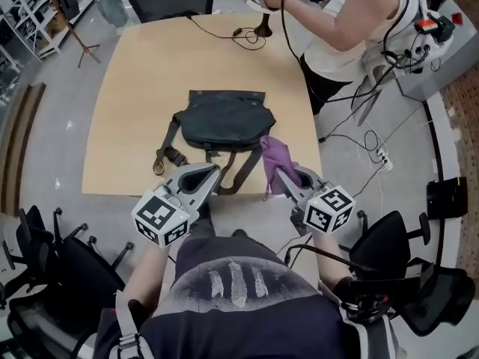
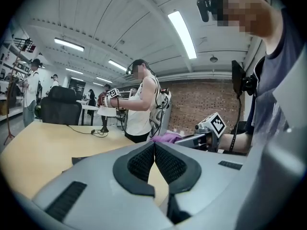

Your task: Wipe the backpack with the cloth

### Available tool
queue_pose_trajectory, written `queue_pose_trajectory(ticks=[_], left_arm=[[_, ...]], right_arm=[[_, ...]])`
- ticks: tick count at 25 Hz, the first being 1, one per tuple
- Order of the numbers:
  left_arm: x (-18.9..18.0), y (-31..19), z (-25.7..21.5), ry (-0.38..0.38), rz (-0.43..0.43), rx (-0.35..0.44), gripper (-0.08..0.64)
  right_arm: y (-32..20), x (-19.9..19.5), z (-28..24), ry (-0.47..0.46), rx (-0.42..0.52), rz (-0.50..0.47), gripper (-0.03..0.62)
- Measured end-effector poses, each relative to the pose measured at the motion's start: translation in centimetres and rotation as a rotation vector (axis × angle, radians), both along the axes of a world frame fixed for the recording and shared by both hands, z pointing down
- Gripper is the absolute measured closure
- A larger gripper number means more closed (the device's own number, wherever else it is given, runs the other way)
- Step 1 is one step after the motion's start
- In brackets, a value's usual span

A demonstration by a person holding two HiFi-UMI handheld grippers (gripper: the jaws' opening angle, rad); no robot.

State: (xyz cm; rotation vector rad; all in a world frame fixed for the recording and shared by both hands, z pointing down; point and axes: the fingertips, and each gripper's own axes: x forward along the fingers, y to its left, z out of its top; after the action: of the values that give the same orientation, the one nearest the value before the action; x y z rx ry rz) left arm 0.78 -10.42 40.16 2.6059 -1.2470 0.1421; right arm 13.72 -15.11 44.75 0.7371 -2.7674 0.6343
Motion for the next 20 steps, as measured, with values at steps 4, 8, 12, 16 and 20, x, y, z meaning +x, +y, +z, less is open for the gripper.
queue_pose_trajectory(ticks=[4, 8, 12, 16, 20], left_arm=[[-3.2, -3.0, 1.6, 0.033, 0.029, -0.044, 0.549], [-7.5, -5.4, 2.5, 0.046, 0.046, -0.086, 0.549], [-11.1, -7.5, 3.0, 0.062, 0.046, -0.094, 0.549], [-14.3, -8.8, 3.5, 0.084, 0.036, -0.098, 0.549], [-17.7, -9.5, 5.0, 0.1, -0.013, -0.125, 0.549]], right_arm=[[-7.1, -0.5, 2.2, 0.193, 0.057, 0.1, 0.56], [-15.1, -1.3, 3.2, 0.503, 0.26, 0.233, 0.56], [-20.6, -4.0, 9.2, 0.757, 0.274, 0.221, 0.56], [-21.7, -6.8, 16.0, 0.869, 0.12, 0.119, 0.56], [-20.6, -9.3, 17.6, 0.896, 0.018, 0.046, 0.56]])
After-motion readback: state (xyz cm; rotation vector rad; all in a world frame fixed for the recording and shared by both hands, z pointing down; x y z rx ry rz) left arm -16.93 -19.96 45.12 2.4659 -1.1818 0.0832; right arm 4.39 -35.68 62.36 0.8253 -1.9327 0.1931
